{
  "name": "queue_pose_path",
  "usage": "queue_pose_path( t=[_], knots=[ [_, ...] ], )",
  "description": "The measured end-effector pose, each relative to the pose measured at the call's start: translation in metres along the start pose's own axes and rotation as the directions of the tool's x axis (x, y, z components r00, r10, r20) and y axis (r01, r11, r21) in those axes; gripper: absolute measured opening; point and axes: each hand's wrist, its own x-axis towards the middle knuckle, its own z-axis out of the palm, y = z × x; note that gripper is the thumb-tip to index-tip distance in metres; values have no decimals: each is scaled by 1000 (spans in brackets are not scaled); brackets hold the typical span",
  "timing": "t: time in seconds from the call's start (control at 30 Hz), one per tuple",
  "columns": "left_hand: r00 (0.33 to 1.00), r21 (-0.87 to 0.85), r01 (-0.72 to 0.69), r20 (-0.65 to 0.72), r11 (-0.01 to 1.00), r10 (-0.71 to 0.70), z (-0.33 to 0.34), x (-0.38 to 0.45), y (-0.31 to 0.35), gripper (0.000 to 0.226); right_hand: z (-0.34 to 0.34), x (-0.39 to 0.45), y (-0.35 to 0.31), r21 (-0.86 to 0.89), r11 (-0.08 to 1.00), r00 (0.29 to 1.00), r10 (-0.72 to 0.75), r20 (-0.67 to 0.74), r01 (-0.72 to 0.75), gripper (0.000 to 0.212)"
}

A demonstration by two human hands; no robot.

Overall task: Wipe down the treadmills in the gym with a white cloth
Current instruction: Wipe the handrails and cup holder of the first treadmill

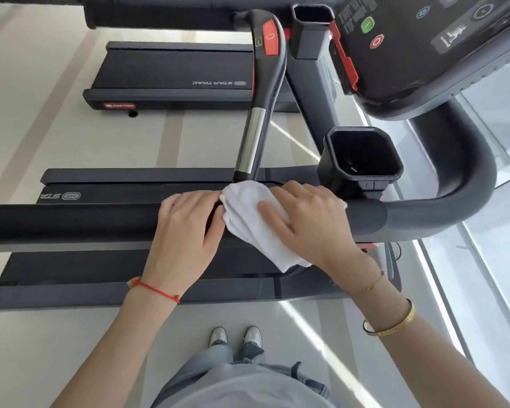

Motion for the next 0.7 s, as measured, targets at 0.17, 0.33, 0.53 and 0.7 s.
queue_pose_path(
  t=[0.17, 0.33, 0.53, 0.7],
  knots=[
    [999, 74, 38, -10, 997, -37, -10, -8, -15, 29, -8, -34, 30, -65, 994, 992, -91, -89, 85, 39],
    [996, 112, 87, -42, 990, -83, -21, -15, -35, 29, -5, -23, 18, -66, 993, 979, 86, -184, -99, 34],
    [992, 119, 108, -82, 987, -99, -35, -22, -66, 28, 26, 8, -48, -96, 994, 968, 26, -250, -51, 37],
    [992, 106, 88, -98, 991, -77, -49, -25, -96, 26, 38, 9, -68, -119, 990, 932, 33, -362, -81, 30]
  ],
)
